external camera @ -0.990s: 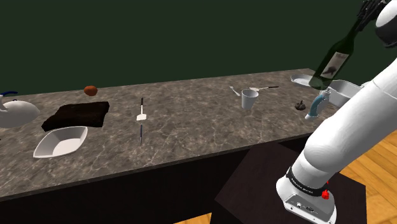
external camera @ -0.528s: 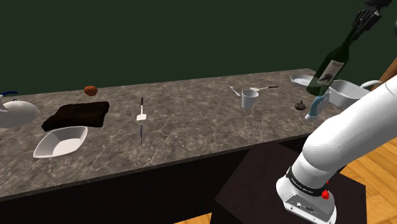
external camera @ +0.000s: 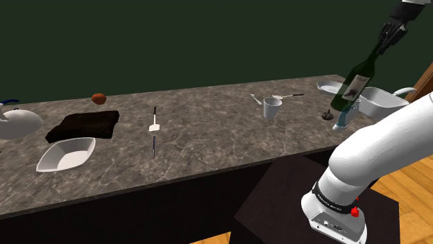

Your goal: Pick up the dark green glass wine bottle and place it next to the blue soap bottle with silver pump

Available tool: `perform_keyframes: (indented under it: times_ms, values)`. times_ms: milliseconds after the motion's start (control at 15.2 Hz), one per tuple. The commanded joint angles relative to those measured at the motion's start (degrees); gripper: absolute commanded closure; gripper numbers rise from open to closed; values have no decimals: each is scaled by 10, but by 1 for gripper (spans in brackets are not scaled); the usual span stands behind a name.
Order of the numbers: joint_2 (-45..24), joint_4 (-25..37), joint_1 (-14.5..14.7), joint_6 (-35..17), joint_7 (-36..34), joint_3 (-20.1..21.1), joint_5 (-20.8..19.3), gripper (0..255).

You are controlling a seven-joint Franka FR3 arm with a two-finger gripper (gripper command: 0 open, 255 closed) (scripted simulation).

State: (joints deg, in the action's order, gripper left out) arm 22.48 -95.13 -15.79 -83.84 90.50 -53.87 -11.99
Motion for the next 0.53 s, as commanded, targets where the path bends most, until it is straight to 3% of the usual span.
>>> perform_keyframes:
  times_ms: [0, 462]
  values:
    - [9, -23, -5, -16, -4, 5, -6, 255]
    - [32, -93, -18, -68, -13, 11, -21, 255]
